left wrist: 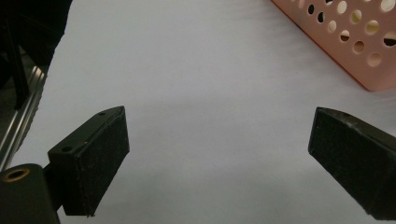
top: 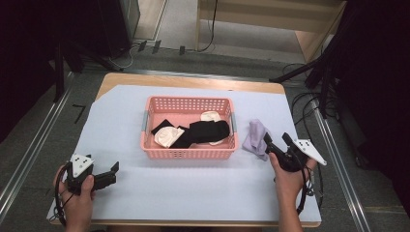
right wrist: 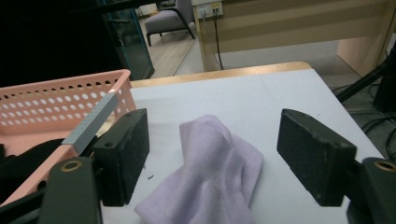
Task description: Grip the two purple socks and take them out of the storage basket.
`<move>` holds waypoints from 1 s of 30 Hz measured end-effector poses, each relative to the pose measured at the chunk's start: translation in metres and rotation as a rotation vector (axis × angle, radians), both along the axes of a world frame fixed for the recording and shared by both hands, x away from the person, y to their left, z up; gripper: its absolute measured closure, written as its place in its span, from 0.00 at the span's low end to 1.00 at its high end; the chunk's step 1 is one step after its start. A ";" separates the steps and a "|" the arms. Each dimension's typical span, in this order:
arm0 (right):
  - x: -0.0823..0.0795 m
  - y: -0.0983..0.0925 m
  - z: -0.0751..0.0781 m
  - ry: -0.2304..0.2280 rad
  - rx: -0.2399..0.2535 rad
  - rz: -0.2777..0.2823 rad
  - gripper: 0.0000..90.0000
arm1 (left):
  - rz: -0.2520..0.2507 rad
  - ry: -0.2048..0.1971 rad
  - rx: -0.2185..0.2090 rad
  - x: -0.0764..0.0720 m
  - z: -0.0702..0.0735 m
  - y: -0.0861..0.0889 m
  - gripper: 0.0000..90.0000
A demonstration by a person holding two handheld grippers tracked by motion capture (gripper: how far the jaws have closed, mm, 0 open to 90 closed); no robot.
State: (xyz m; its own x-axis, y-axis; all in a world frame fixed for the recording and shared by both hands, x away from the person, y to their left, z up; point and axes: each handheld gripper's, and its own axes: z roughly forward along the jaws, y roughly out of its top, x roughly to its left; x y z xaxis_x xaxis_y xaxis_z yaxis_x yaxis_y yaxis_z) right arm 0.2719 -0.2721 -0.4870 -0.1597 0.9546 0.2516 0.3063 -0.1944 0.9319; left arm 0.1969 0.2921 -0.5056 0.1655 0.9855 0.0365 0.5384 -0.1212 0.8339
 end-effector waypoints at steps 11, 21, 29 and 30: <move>-0.031 -0.031 -0.003 -0.015 0.045 -0.004 0.17 | -0.001 -0.007 0.007 0.000 0.000 -0.001 0.07; -0.059 -0.060 -0.016 0.038 0.020 -0.015 0.17 | 0.002 -0.004 0.006 0.000 0.000 -0.001 0.07; -0.078 -0.080 -0.028 0.065 0.018 -0.017 0.17 | 0.004 -0.008 -0.007 -0.001 0.000 0.000 0.07; -0.081 -0.082 -0.031 0.069 0.023 -0.027 0.17 | 0.003 -0.009 -0.009 -0.001 0.000 0.001 0.07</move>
State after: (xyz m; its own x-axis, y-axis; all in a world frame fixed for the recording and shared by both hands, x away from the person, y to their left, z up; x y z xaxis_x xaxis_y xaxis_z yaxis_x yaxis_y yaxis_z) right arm 0.1908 -0.3537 -0.5179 -0.1158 0.9521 0.2829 0.3642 -0.2243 0.9039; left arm 0.1956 0.2927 -0.5053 0.1627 0.9863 0.0292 0.5313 -0.1125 0.8397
